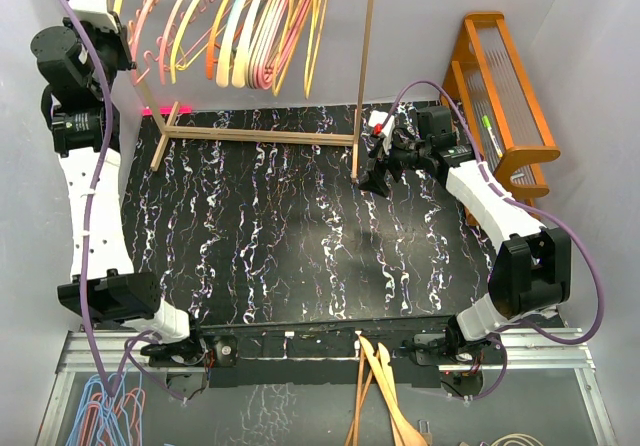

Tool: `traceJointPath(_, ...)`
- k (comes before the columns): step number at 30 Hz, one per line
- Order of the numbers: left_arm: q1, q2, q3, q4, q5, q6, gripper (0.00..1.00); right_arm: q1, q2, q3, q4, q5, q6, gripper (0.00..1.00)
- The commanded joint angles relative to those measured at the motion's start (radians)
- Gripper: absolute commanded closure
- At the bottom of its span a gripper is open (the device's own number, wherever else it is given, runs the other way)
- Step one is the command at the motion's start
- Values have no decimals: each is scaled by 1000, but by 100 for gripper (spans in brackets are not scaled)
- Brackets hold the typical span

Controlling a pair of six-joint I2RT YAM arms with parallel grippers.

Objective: Organize the hangers
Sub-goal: Place the hanger at the clothesline, then reset both arms

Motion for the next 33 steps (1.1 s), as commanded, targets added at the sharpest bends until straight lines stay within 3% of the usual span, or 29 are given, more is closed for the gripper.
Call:
traceJointPath(1,-2,7,90,1,36,19,100,-2,-10,43,-4,-52,1,2)
traceJointPath(8,-1,71,183,-130,48,46,100,-2,-8,47,-5,-66,8,2)
traceJointPath(17,10,23,23,-150,-110,35,100,-1,-8,29,-2,-69,21,2)
traceJointPath(18,10,6,6,-147,-137,12,75,-2,-10,23,4,-61,30,2)
traceJointPath(20,10,-51,-53,-117,-168,-53,10,-1,-13,11,24,-29,73,1)
traceJointPath(21,10,-94,-104,-76,-203,-100,4,-2,-10,9,25,-16,96,1)
traceJointPath(23,9,-215,-232,49,-369,-274,3,-4,-8,13,12,-7,129,2)
traceJointPath(25,6,-307,-290,51,-495,-353,3,-8,-8,31,1,5,165,2)
traceJointPath(29,-77,-434,-336,62,-596,-299,3,-31,-6,83,-10,59,261,2)
traceJointPath(33,-181,-520,-387,117,-650,-227,3,-49,-36,59,57,230,349,2)
